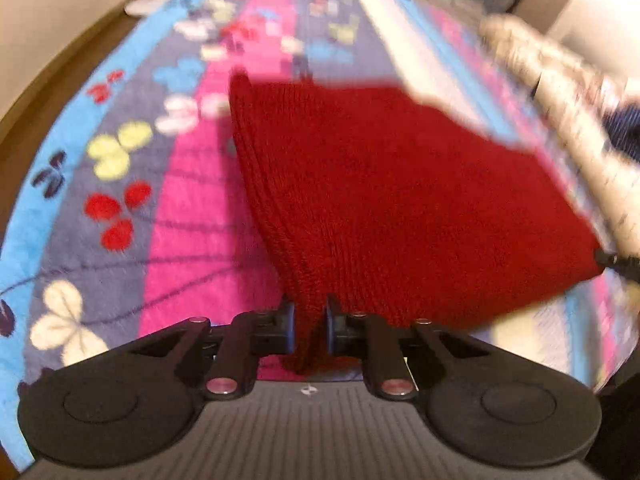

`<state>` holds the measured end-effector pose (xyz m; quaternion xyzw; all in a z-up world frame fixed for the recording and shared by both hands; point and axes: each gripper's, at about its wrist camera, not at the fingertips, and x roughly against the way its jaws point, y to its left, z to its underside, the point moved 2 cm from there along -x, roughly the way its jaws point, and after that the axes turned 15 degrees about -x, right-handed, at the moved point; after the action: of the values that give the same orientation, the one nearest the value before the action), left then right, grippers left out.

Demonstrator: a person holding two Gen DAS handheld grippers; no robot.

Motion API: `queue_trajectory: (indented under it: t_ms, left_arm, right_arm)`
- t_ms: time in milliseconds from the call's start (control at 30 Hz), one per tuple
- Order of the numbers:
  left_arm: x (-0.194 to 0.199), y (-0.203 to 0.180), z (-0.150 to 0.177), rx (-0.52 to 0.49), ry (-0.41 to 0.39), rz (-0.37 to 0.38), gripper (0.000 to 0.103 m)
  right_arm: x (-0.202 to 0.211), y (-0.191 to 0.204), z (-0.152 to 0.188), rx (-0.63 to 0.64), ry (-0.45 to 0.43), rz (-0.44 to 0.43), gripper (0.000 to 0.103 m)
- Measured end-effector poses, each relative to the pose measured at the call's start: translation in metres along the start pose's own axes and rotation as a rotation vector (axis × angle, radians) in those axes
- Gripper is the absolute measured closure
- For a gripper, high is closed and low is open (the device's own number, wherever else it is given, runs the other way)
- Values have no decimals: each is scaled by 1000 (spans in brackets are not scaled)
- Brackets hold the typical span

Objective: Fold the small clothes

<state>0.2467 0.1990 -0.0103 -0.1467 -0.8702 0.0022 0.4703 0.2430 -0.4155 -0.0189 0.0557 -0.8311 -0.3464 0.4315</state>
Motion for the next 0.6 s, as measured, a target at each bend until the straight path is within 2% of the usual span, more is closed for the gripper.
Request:
queue_trajectory:
  t_ms: [67,133,267,333,433,500,567,600]
  left_arm:
    - [22,8,2,66,-86,37,89]
    - [26,11,5,87,-80,45,89]
    - [-14,6,12,-4,136,-11,88]
    - [-22,0,12,-68,169,-30,85]
    - [-14,-1,7,-66,127,-42,78]
    - [-3,-2,2,-75,46,-85,71]
    - [8,-7,-4,-114,-32,-126,71]
    - [13,-13,-7,-138,-69,-136,71]
  right_arm:
    - [23,-2,-5,-10,-62,-86,91]
    - [26,-10,-2,-9,-39,-55,91]
    - [-5,-27,11,21,130,107,91]
    - [-12,-23,16,63,154,143,89]
    - [-4,-19,15,69,112,139,84]
    - [6,-14,14,91,47,132,74]
    - [18,-1,10,148,-51,115,73]
    - [24,5,11,169,-80,77,73]
